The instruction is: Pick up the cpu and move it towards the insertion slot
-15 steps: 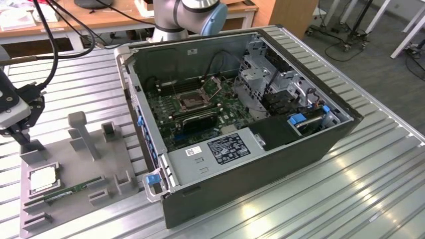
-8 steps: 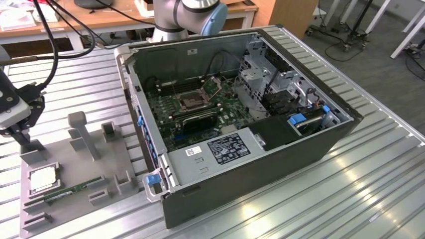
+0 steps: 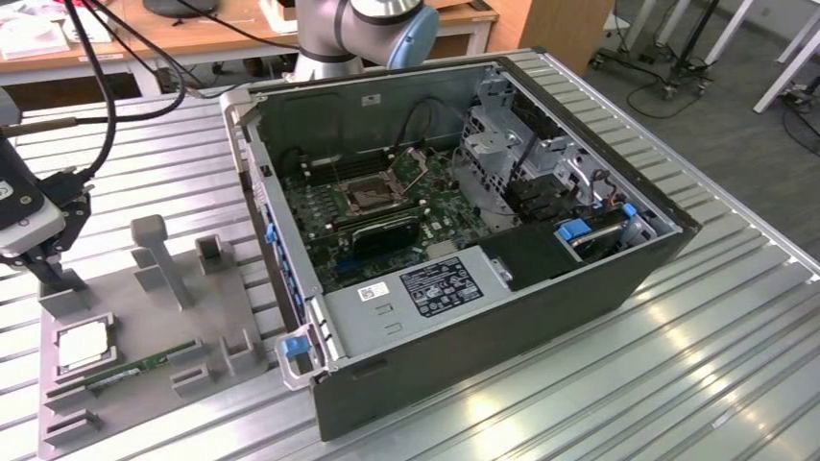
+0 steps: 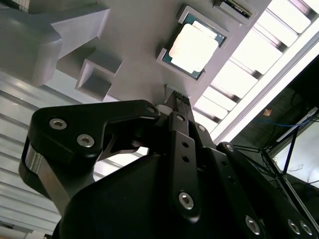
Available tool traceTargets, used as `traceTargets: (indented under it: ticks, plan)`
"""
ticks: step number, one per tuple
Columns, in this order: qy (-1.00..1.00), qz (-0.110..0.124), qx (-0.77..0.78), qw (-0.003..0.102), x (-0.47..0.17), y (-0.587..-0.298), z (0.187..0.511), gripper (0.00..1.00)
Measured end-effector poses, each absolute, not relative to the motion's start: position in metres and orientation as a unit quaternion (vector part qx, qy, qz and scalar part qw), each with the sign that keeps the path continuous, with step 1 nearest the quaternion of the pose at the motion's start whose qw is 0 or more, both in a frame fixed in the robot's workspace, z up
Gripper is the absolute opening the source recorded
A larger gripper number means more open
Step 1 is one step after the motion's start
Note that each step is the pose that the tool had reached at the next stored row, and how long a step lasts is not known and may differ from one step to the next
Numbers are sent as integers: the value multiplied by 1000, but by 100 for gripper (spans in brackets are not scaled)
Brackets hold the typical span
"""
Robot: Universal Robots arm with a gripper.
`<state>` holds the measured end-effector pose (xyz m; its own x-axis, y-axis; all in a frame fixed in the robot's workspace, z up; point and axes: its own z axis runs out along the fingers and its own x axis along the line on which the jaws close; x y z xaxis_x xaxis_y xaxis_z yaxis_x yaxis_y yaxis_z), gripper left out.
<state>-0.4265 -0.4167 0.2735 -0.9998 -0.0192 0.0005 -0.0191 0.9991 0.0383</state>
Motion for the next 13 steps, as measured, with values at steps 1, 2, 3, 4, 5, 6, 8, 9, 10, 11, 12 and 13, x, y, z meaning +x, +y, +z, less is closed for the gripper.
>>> traceTargets:
  ticks: [1,2,3,4,5,6,8,9,10,11,12,13]
  plan:
    - [-1000,-19,10,0,-426,-417,272,11]
    - [-1000,-19,10,0,-426,-417,271,11]
    - [-1000,-19,10,0,-426,-417,271,11]
    - [-1000,-19,10,0,-426,-417,270,11]
    - [-1000,-19,10,1,-427,-417,270,11]
    - [-1000,-19,10,1,-427,-417,270,11]
    - [-1000,-19,10,0,-427,-417,270,11]
    - [-1000,-19,10,0,-426,-417,270,11]
    - [-1000,-19,10,0,-426,-417,270,11]
    - [-1000,-19,10,0,-426,-417,269,11]
    - [-1000,-19,10,0,-427,-417,269,11]
    - [-1000,-19,10,0,-427,-417,268,11]
